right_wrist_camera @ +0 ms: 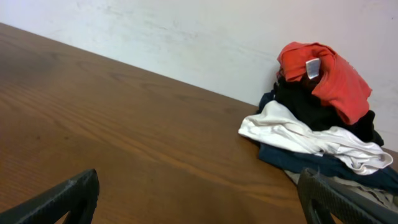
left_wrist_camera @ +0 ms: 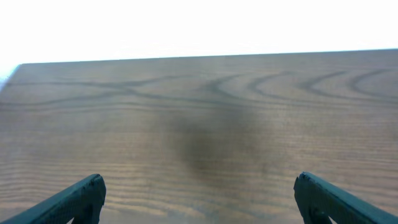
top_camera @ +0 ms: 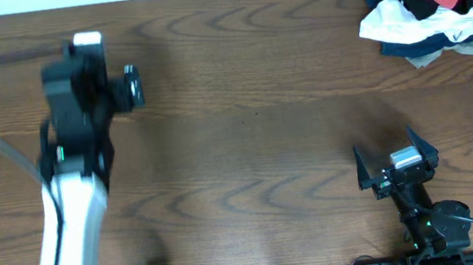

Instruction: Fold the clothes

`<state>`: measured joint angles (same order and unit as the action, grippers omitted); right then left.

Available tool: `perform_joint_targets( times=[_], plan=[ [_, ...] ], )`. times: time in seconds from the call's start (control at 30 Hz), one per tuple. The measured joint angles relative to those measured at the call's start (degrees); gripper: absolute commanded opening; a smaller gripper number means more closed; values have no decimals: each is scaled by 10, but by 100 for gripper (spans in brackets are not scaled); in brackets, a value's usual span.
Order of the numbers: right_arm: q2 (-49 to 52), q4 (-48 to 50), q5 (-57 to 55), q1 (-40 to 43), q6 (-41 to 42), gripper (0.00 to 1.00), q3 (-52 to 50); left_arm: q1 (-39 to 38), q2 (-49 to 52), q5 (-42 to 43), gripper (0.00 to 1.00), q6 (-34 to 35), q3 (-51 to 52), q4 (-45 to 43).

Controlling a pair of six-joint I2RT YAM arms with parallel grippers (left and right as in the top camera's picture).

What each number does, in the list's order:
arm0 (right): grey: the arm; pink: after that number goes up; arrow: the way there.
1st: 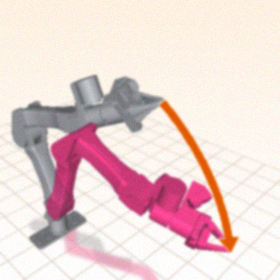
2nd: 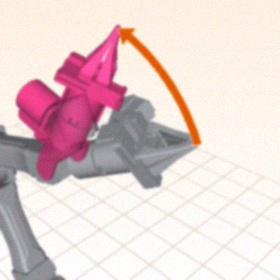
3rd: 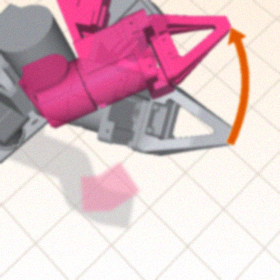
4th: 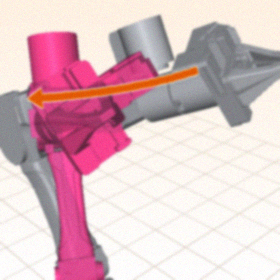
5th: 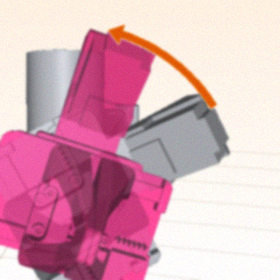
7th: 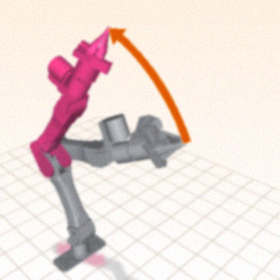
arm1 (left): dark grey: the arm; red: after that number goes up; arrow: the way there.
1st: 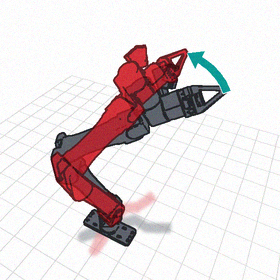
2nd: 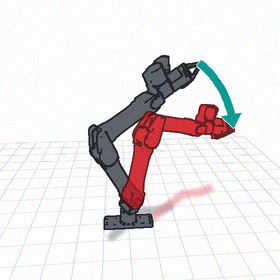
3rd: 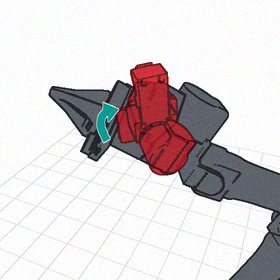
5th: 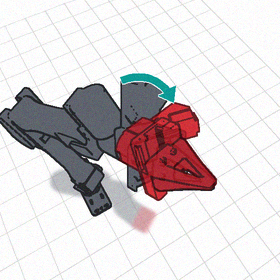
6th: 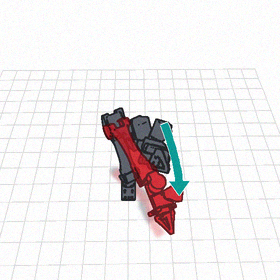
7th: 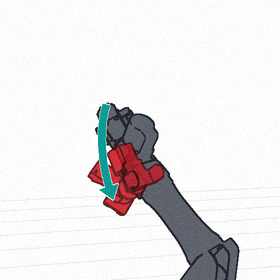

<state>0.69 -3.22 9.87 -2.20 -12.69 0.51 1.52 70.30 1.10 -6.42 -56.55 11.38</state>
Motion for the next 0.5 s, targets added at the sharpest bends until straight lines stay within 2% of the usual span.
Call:
perform_joint_targets(
  times=[0.13,0.3,0.4,0.5],
  plan=[
    [0,0,-2,0,0,99,0,17,-149,0,98,2,167,-44],
    [0,-1,-3,0,0,99,0,42,-334,0,98,11,322,-69],
    [0,-1,-3,0,0,99,0,49,-436,0,98,17,388,-87],
    [0,-1,-4,0,0,99,0,51,-496,0,98,19,426,-93]
  ],
)
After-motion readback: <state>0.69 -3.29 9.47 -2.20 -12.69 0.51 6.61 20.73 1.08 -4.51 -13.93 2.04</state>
